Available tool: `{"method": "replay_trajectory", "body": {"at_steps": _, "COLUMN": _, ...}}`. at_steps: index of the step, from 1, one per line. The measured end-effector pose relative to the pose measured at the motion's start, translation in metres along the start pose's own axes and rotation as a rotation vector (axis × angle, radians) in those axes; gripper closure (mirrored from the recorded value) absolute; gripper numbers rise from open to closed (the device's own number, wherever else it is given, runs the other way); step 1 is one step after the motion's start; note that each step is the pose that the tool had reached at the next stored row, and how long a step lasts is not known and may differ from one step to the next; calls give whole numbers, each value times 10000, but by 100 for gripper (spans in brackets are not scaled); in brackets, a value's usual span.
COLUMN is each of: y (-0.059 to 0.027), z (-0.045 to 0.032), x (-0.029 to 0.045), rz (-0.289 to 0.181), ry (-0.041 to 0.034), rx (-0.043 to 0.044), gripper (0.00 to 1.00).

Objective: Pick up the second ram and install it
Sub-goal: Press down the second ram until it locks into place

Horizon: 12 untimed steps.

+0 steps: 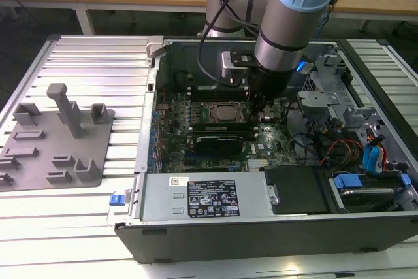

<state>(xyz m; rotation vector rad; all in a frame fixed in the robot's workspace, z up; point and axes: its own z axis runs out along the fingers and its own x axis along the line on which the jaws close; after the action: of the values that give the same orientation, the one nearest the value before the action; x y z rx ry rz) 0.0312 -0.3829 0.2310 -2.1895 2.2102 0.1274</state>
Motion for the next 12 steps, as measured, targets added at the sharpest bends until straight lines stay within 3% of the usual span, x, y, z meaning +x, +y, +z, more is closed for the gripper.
{"method": "replay_trajectory", "body": {"at_steps": 10, "y": -1, "z": 32, "x": 2, "rz": 0, "ry": -4, "rx": 1, "gripper": 92}}
{"method": "replay_trajectory", "body": {"at_steps": 12, "y": 2, "z": -49, "x": -5, "rz": 1, "ry": -5, "rx": 2, "gripper": 92}}
